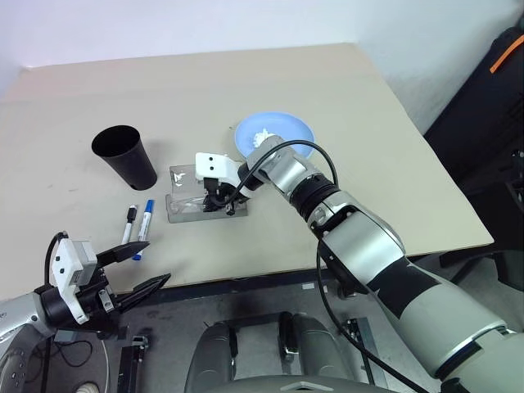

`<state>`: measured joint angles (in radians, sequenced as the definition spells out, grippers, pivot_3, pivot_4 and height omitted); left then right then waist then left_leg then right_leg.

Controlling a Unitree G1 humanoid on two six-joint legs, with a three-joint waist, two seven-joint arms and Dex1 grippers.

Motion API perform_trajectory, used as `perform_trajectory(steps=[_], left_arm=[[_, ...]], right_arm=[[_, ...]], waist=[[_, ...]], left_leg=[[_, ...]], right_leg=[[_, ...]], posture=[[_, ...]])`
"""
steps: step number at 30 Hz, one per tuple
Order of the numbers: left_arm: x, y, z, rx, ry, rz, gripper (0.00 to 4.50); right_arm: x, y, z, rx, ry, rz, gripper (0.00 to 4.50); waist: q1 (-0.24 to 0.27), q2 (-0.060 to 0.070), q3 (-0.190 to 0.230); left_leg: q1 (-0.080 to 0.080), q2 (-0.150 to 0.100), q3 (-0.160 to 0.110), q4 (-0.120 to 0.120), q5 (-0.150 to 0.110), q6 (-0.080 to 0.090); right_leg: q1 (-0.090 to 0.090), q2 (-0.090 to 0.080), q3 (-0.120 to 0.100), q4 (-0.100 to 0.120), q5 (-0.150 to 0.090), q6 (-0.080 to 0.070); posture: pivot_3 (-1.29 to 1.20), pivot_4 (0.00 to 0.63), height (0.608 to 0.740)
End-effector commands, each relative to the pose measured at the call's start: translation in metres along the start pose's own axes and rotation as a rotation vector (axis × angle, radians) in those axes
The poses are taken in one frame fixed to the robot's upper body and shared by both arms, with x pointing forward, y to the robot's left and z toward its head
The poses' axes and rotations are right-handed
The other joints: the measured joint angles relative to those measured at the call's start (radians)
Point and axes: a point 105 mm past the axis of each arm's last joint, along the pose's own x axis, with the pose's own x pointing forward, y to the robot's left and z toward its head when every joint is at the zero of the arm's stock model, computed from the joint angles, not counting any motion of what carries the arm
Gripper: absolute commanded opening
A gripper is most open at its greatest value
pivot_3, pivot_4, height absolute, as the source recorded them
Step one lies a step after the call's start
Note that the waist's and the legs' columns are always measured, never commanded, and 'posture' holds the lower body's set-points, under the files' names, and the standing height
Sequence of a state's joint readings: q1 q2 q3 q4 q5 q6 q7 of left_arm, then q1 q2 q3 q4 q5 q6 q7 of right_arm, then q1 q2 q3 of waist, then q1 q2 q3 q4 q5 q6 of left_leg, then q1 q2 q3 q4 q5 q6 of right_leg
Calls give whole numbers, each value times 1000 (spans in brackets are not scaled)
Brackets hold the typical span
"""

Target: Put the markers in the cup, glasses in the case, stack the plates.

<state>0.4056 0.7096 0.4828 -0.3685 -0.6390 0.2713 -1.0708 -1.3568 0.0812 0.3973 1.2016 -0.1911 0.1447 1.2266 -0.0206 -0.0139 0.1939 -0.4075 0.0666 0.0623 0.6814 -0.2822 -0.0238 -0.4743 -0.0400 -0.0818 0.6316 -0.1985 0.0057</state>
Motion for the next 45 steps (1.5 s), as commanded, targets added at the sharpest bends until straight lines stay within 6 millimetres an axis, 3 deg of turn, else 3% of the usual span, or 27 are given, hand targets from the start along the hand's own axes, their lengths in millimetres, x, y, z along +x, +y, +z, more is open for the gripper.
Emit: perform_trajectory(steps=[1, 9, 10, 19, 28, 44, 45], left_arm=[[6, -8, 5, 31, -19, -21, 4500], [8, -7, 4, 29, -21, -23, 4500], [8, -7, 4, 31, -21, -24, 4500], [10, -3, 5, 43, -16, -30, 4500], [12, -3, 5, 44, -17, -35, 4500], [16, -2, 4, 53, -12, -41, 4500], [16, -3, 4, 54, -11, -42, 4500]], right_arm=[[5, 1, 2, 2, 10, -9, 2044], [-5, -4, 16, 0, -42, -13, 4399], [-5, -2, 18, 6, -52, 3, 4475], [-1, 4, 22, 32, -56, 46, 4475], [-13, -5, 33, 112, -119, 12, 4475], [-11, -13, 25, 200, -63, -78, 4475], [-10, -14, 25, 202, -61, -82, 4303]], waist=[[0, 0, 0], [0, 0, 0], [0, 0, 0], [0, 0, 0], [1, 0, 0], [0, 0, 0], [0, 0, 0]], left_leg=[[0, 0, 0, 0, 0, 0], [0, 0, 0, 0, 0, 0], [0, 0, 0, 0, 0, 0], [0, 0, 0, 0, 0, 0], [0, 0, 0, 0, 0, 0], [0, 0, 0, 0, 0, 0], [0, 0, 0, 0, 0, 0]], right_leg=[[0, 0, 0, 0, 0, 0], [0, 1, 0, 0, 0, 0], [0, 1, 0, 0, 0, 0], [0, 0, 0, 0, 0, 0], [0, 0, 0, 0, 0, 0], [0, 0, 0, 0, 0, 1], [0, 0, 0, 0, 0, 1]], posture=[[0, 150, 730], [0, 150, 730], [0, 150, 730], [0, 150, 730], [0, 150, 730], [0, 150, 730], [0, 150, 730]])
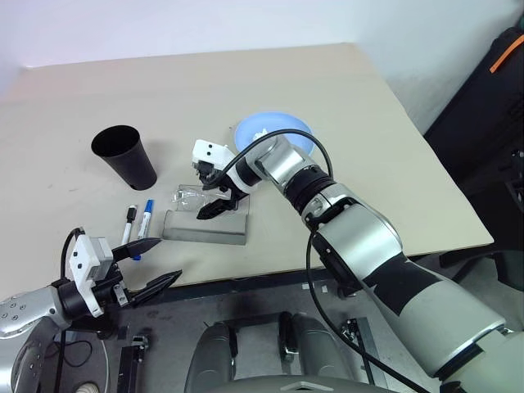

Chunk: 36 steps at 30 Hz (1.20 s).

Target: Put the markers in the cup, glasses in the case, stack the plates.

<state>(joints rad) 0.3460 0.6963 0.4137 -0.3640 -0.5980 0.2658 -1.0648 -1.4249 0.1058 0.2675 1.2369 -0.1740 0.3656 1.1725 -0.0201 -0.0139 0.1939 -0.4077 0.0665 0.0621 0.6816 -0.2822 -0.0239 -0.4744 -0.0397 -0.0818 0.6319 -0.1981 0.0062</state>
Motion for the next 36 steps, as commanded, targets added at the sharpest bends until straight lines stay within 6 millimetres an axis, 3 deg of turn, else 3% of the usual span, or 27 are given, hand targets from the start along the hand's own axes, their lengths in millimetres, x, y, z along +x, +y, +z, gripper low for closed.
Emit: perform_trajectory(steps=[1, 6, 12, 15, 21, 29, 36], left_arm=[[0, 0, 4, 34, -4, -2, 4500], [0, 0, 3, 35, 1, -4, 4500], [2, 0, 2, 37, 4, -9, 4500], [3, 0, 2, 37, 6, -12, 4500], [3, 0, 1, 36, 7, -13, 4500], [4, -1, 0, 33, 7, -16, 4500], [4, 0, 1, 21, -9, -14, 4500]], right_arm=[[-1, 0, 14, -23, -19, -19, 4107], [1, 1, 14, 14, -18, -17, 2615], [3, 3, 13, 63, -6, -14, 2615], [4, 5, 14, 75, -9, -4, 2042], [1, 2, 15, 99, -17, -25, 98], [-7, 2, 22, 112, -52, 1, 53], [-19, 20, 36, 169, -84, 179, 53]], waist=[[0, 0, 0], [0, 0, 0], [0, 0, 0], [0, 0, 0], [0, 0, 0], [0, 0, 0], [0, 0, 0]], left_leg=[[0, 0, 0, 0, 0, 0], [0, 0, 0, 0, 0, 0], [0, 0, 0, 0, 0, 0], [0, 0, 0, 0, 0, 0], [0, 0, 0, 0, 0, 0], [0, 0, 0, 0, 0, 0], [0, 0, 0, 0, 0, 0]], right_leg=[[0, 0, 0, 0, 0, 0], [0, 0, 0, 0, 0, 0], [0, 0, 0, 0, 0, 1], [0, 0, 0, 0, 0, 1], [0, 0, 0, 0, 0, 1], [0, 0, 0, 0, 0, 1], [0, 0, 0, 0, 0, 1]], posture=[[0, 150, 730], [0, 150, 730], [0, 150, 730], [0, 150, 730], [0, 150, 730], [0, 150, 730], [0, 150, 730]])
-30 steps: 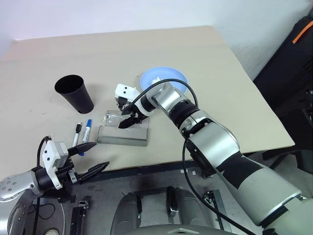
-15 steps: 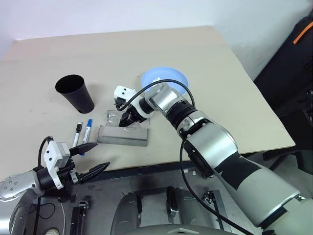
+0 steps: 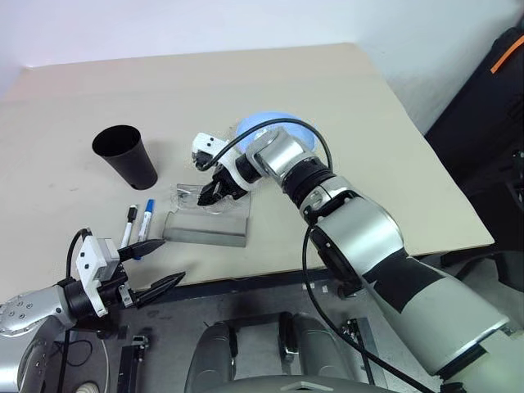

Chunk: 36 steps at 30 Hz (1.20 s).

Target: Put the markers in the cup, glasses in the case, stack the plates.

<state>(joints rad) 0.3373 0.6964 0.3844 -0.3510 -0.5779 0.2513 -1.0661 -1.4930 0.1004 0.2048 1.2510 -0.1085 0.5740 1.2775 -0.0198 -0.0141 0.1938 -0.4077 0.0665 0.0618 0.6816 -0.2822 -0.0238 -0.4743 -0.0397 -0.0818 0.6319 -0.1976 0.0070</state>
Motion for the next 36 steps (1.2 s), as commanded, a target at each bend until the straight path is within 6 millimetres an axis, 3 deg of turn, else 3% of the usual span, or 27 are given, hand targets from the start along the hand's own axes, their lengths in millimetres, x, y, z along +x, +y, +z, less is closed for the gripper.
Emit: perform_trajectory(steps=[1, 15, 29, 36], left_arm=[[1, 2, 7, 11, -33, 5, 4500], [1, 10, 11, 26, -34, -8, 4500], [1, 11, 7, 43, -10, -22, 4500], [2, 9, 5, 42, -6, -28, 4500]], right_arm=[[-4, 15, 18, -21, -30, 80, 53], [9, 7, -24, -75, 96, 90, 53], [11, 15, -29, -18, 112, 143, 53], [11, 13, -30, 3, 111, 128, 2288]], waist=[[0, 0, 0], [0, 0, 0], [0, 0, 0], [0, 0, 0]], left_leg=[[0, 0, 0, 0, 0, 0], [0, 0, 0, 0, 0, 0], [0, 0, 0, 0, 0, 0], [0, 0, 0, 0, 0, 0]], right_leg=[[0, 0, 0, 0, 0, 0], [0, 0, 0, 0, 0, 0], [0, 0, 0, 1, 0, 0], [0, 0, 0, 1, 0, 0]], posture=[[0, 150, 730], [0, 150, 730], [0, 150, 730], [0, 150, 730]])
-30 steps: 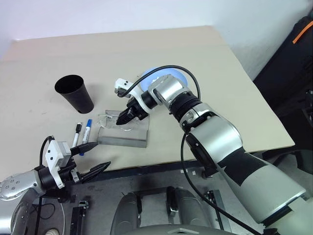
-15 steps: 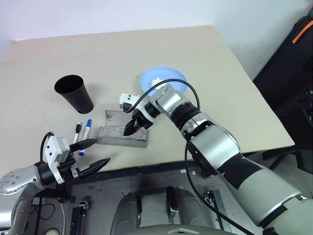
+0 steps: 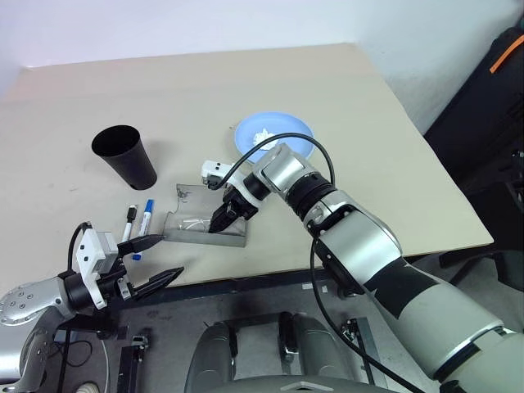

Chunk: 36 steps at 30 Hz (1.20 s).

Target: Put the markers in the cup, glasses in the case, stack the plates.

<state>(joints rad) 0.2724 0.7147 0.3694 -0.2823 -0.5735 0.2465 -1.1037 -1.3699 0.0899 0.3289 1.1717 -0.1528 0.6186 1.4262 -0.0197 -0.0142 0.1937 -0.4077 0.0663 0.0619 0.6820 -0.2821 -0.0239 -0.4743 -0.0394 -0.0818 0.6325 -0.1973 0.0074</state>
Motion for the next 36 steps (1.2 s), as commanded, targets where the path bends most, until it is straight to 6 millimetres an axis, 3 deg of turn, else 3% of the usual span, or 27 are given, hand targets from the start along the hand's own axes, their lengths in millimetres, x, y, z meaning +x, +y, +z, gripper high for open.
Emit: perform_trajectory(steps=[1, 6, 7, 16, 24, 29, 32, 36], left_arm=[[-1, -1, 4, 38, -2, -7, 4500], [0, -1, 4, 39, -1, -8, 4500], [0, -1, 4, 38, -1, -8, 4500], [3, -1, 4, 35, -4, -16, 4500], [2, 1, 12, 11, -49, 2, 4500], [-4, 3, 15, 4, -39, 2, 4500], [-8, 5, 17, -4, -37, 9, 4500], [-12, 6, 20, -22, -35, 10, 4500]], right_arm=[[-2, 3, 12, -42, -20, -5, 2650], [-9, 2, 17, -53, -40, -19, 4414], [-11, 2, 19, -53, -49, -25, 4468], [-30, 7, 40, -80, -132, -24, 4468], [-79, 6, 76, -71, -446, -79, 4468], [-90, -13, 62, -12, -485, -186, 4468], [-78, -25, 45, 110, -436, -231, 4468], [-64, -28, 34, 199, -401, -212, 4468]], waist=[[0, 0, 0], [0, 0, 0], [0, 0, 0], [0, 0, 0], [3, 0, 0], [2, 0, 0], [-2, 0, 0], [-1, 0, 0]], left_leg=[[0, 0, 0, 0, 0, 0], [0, 0, 0, 0, 0, 0], [0, 0, 0, 0, 0, 0], [0, 0, 0, 0, 0, 0], [0, 0, 0, 0, 0, 0], [0, -1, 0, 0, 0, 0], [0, 0, 0, 0, 0, 0], [0, 0, 0, 0, 0, 0]], right_leg=[[0, 0, 0, 0, 0, 0], [0, 0, 0, 0, 0, 0], [0, 0, 0, 0, 0, 0], [0, 0, 0, 0, 0, 0], [0, 0, 0, 0, 0, 0], [1, -1, 0, 0, 0, 0], [1, 0, 0, 0, 0, 0], [0, 1, 0, 1, 0, 0]], posture=[[0, 150, 730], [0, 150, 730], [0, 150, 730], [0, 150, 730], [0, 150, 730], [0, 150, 730], [0, 150, 730], [0, 150, 730]])
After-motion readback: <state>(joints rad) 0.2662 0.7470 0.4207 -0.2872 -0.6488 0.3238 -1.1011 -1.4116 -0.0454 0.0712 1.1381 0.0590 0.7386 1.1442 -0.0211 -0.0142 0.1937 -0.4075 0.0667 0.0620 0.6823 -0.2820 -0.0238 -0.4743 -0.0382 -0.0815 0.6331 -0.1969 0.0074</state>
